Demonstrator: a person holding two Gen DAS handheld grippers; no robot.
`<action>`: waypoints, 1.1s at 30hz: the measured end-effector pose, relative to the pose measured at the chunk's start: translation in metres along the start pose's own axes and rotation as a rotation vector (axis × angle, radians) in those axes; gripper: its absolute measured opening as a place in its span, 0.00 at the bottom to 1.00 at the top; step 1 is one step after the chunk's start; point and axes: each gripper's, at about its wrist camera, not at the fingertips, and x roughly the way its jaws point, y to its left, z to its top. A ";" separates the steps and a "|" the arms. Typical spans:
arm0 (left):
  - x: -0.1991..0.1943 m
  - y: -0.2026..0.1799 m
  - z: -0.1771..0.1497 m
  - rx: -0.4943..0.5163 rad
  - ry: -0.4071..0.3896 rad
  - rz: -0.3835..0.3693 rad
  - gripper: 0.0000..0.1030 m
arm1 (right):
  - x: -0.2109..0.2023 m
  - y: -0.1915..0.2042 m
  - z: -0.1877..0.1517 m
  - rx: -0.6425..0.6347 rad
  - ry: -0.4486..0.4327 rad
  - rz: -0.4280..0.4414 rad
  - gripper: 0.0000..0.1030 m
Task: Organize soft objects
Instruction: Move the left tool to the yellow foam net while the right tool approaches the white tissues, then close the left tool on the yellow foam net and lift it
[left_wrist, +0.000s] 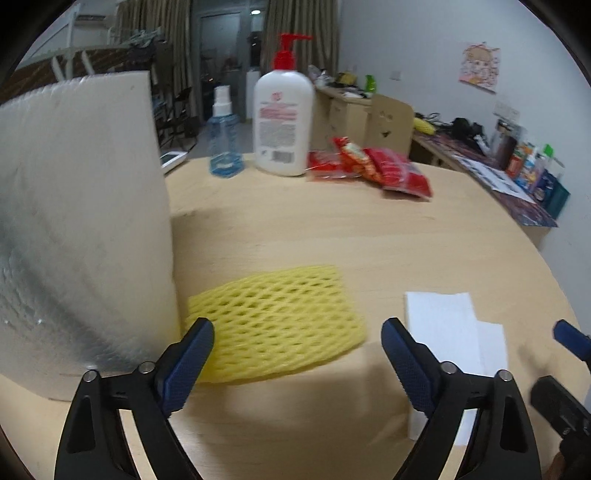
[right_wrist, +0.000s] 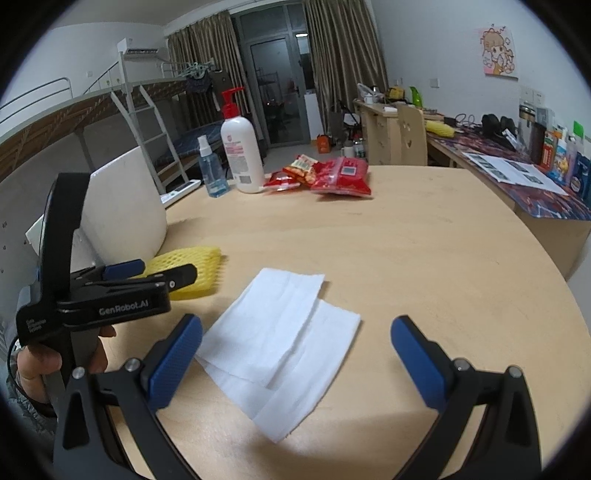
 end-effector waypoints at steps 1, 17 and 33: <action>0.002 0.001 0.000 0.001 0.006 0.003 0.87 | 0.001 0.000 0.001 -0.003 0.000 -0.001 1.00; 0.016 0.006 -0.004 0.025 0.068 0.038 0.34 | 0.019 0.003 0.005 -0.016 0.058 -0.006 1.00; -0.006 0.012 -0.005 0.024 0.005 -0.038 0.08 | 0.050 0.020 0.000 -0.038 0.184 -0.007 1.00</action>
